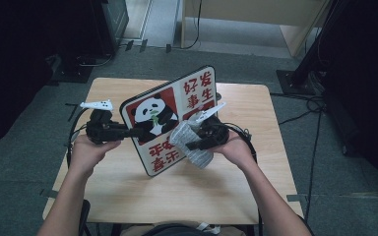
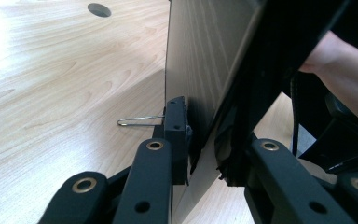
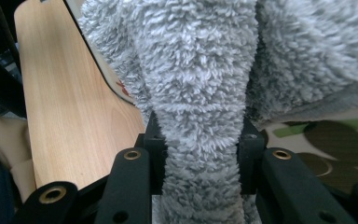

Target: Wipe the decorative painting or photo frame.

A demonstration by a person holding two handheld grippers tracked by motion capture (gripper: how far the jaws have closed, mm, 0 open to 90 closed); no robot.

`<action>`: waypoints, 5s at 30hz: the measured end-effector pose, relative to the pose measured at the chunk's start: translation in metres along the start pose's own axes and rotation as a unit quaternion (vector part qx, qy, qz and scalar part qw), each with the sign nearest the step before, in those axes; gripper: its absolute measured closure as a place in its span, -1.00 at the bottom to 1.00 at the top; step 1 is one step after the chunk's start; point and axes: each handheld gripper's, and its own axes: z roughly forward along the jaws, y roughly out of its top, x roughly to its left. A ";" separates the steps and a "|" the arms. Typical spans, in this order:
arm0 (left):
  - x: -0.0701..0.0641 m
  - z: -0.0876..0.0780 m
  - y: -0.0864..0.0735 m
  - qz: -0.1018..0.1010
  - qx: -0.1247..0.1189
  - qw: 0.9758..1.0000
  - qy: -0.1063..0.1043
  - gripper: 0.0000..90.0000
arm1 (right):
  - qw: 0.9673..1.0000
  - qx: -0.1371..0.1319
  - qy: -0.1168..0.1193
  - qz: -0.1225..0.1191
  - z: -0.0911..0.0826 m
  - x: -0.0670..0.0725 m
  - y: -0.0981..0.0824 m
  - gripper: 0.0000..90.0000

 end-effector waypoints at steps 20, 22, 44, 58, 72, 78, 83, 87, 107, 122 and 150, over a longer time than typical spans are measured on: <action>0.000 0.000 0.000 -0.001 0.000 1.000 -0.002 0.71 | 1.000 -0.002 -0.010 -0.026 -0.031 0.019 0.054 0.47; 0.000 0.000 0.000 -0.001 0.000 1.000 -0.002 0.71 | 0.999 -0.004 -0.011 -0.030 -0.034 0.020 0.058 0.47; 0.001 0.000 0.000 0.000 0.001 1.000 -0.003 0.71 | 0.998 -0.015 -0.024 -0.056 -0.044 0.034 0.114 0.46; 0.001 0.000 0.000 0.001 0.001 1.000 -0.004 0.70 | 0.998 -0.009 -0.019 -0.053 -0.037 0.032 0.110 0.46; 0.001 0.000 0.000 0.001 0.001 1.000 -0.003 0.70 | 0.999 0.001 -0.015 -0.052 -0.026 0.029 0.097 0.45; 0.001 0.000 0.000 0.001 0.001 1.000 -0.003 0.70 | 0.999 0.006 -0.011 -0.049 -0.019 0.028 0.090 0.45; 0.001 0.000 0.000 0.001 0.001 1.000 -0.003 0.70 | 0.999 0.009 -0.009 -0.050 -0.015 0.027 0.084 0.45; 0.001 0.000 0.000 0.001 0.001 1.000 -0.003 0.70 | 0.999 0.007 -0.008 -0.050 -0.012 0.026 0.079 0.45; 0.000 0.000 0.000 0.001 0.001 1.000 -0.003 0.70 | 0.999 0.019 -0.005 -0.051 0.013 0.023 0.049 0.45; 0.000 0.000 0.000 0.001 0.001 1.000 -0.003 0.70 | 0.998 0.023 0.002 -0.053 0.029 0.020 0.029 0.44; 0.000 0.000 -0.001 0.000 -0.001 1.000 -0.004 0.70 | 0.998 0.034 0.015 -0.044 0.056 0.015 -0.003 0.43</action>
